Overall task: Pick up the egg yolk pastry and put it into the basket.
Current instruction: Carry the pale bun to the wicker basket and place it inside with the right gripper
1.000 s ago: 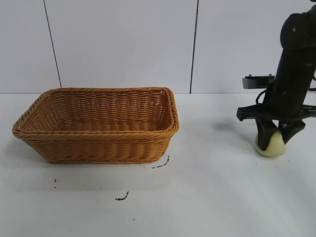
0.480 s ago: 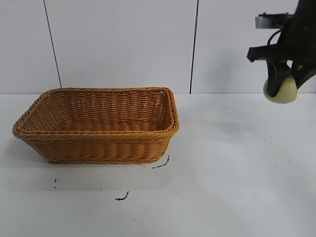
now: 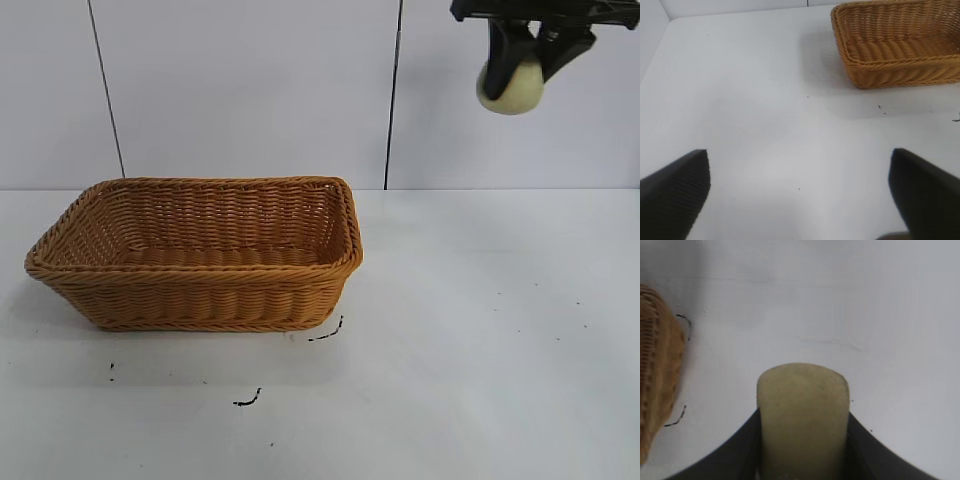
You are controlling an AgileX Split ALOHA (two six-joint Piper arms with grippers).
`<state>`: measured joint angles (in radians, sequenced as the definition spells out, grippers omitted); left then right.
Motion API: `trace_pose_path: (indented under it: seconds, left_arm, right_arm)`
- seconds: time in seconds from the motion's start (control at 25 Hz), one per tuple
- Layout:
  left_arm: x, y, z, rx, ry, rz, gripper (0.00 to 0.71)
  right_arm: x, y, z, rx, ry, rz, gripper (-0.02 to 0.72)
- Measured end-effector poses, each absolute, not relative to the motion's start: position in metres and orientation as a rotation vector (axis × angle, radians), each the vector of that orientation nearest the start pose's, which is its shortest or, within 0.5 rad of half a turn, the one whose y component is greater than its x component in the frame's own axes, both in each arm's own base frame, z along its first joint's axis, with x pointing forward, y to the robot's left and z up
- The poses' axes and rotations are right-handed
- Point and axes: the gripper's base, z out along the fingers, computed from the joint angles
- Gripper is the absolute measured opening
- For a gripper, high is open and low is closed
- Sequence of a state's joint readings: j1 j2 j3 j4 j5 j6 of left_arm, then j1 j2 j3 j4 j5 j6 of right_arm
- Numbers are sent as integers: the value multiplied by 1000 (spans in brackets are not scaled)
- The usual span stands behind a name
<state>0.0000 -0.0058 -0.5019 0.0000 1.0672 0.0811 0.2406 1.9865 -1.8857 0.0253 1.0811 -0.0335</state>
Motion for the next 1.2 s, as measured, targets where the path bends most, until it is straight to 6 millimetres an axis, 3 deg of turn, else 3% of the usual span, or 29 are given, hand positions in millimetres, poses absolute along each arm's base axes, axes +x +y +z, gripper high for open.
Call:
trace_pose_path:
  seconds: [0.16, 0.4, 0.56, 0.84, 1.04, 1.2]
  left_arm:
    - [-6, 0, 277, 83, 2042, 51, 697]
    - [-6, 0, 277, 83, 2042, 51, 697]
    - [-6, 0, 277, 83, 2042, 51, 697]
    - [-6, 0, 277, 83, 2042, 51, 697]
    - [-6, 0, 277, 83, 2042, 51, 697]
    - [-6, 0, 277, 83, 2042, 51, 697]
  right_arm:
    - [430, 156, 297, -475, 2613, 168, 267]
    - [427, 240, 269, -670, 2544, 252, 267]
    - [422, 281, 246, -754, 2496, 288, 267]
    - [419, 318, 189, -830, 2501, 300, 267]
    - [421, 324, 152, -844, 2541, 291, 267]
    - [423, 324, 141, -857, 2553, 268, 294]
